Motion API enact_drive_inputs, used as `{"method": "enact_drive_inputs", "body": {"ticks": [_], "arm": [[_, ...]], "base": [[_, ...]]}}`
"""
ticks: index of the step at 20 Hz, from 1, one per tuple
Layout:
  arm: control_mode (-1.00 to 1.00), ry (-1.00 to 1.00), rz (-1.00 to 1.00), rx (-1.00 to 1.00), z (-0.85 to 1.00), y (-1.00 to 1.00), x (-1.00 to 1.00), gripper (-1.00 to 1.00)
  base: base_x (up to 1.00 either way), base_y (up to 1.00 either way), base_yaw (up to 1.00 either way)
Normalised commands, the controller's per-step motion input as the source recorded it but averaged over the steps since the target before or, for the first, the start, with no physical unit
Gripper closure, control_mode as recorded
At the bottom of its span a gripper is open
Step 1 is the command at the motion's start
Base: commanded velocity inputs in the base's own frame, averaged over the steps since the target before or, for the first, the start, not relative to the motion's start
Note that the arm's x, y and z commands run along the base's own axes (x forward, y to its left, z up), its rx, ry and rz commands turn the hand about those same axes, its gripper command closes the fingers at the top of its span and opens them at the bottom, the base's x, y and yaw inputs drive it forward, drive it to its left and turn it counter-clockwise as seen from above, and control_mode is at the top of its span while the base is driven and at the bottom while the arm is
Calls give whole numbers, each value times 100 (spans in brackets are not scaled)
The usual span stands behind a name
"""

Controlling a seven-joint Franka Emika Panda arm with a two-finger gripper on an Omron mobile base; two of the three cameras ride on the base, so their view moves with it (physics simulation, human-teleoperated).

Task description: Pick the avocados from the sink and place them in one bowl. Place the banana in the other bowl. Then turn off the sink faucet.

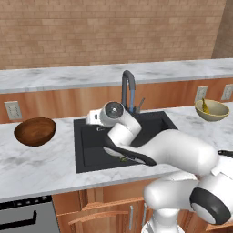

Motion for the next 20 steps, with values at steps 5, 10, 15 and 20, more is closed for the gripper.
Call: {"method": "enact_drive_inputs", "body": {"ticks": [5, 10, 15, 20], "arm": [[-100, 4, 50, 0, 12, 31, 0, 100], [-100, -8, 29, 2, 0, 16, 0, 100], [-100, -6, 4, 0, 0, 45, 3, 100], [-100, 2, 0, 0, 4, 64, 0, 100]], "base": [[0, 0, 0], [0, 0, 0], [0, 0, 0], [0, 0, 0]]}}
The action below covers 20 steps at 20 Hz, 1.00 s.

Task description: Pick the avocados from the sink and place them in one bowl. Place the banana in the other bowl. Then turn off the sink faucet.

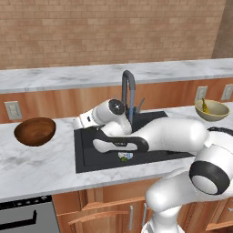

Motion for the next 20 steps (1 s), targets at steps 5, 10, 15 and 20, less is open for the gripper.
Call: {"method": "enact_drive_inputs", "body": {"ticks": [5, 10, 15, 20], "arm": [[-100, 11, 0, 0, 28, 52, 5, 100], [-100, 1, 0, 0, 32, 37, 13, 100], [-100, 7, 0, -3, -8, 48, 14, 100], [-100, 14, 0, -10, -38, 56, 18, 100]], "base": [[0, 0, 0], [0, 0, 0], [0, 0, 0], [0, 0, 0]]}}
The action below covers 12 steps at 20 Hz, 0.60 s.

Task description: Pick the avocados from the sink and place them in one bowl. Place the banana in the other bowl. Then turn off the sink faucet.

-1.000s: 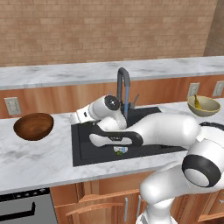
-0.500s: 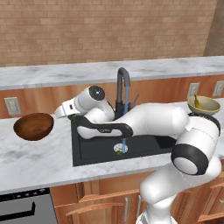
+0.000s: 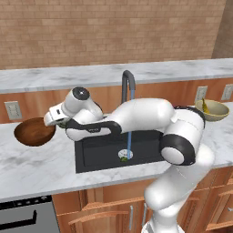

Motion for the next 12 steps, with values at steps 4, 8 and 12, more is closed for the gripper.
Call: {"method": "enact_drive_inputs", "body": {"ticks": [4, 8, 12], "arm": [[-100, 11, 0, -8, -37, 56, 27, 100], [-100, 5, 0, -7, -44, 48, 32, 100], [-100, 0, 2, -6, -53, 40, 36, 100]], "base": [[0, 0, 0], [0, 0, 0], [0, 0, 0]]}}
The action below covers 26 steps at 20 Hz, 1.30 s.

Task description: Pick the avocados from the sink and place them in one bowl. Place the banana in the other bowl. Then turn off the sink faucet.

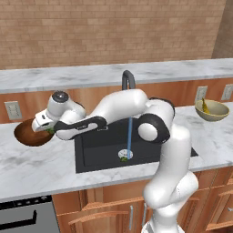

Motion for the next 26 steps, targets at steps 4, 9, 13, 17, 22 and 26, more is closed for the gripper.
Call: {"method": "enact_drive_inputs", "body": {"ticks": [4, 9, 13, 17, 22, 26], "arm": [[-100, 0, 3, -3, -46, 31, 41, 100], [-100, 0, 2, 0, -14, 28, 36, 100], [-100, 0, 1, 0, 0, 15, 31, 100], [-100, 0, 3, 0, -5, 4, 29, -100], [-100, 0, 7, 0, -26, -6, 20, -100], [-100, -7, 10, 3, -5, -24, 14, -100]], "base": [[0, 0, 0], [0, 0, 0], [0, 0, 0], [0, 0, 0], [0, 0, 0], [0, 0, 0]]}}
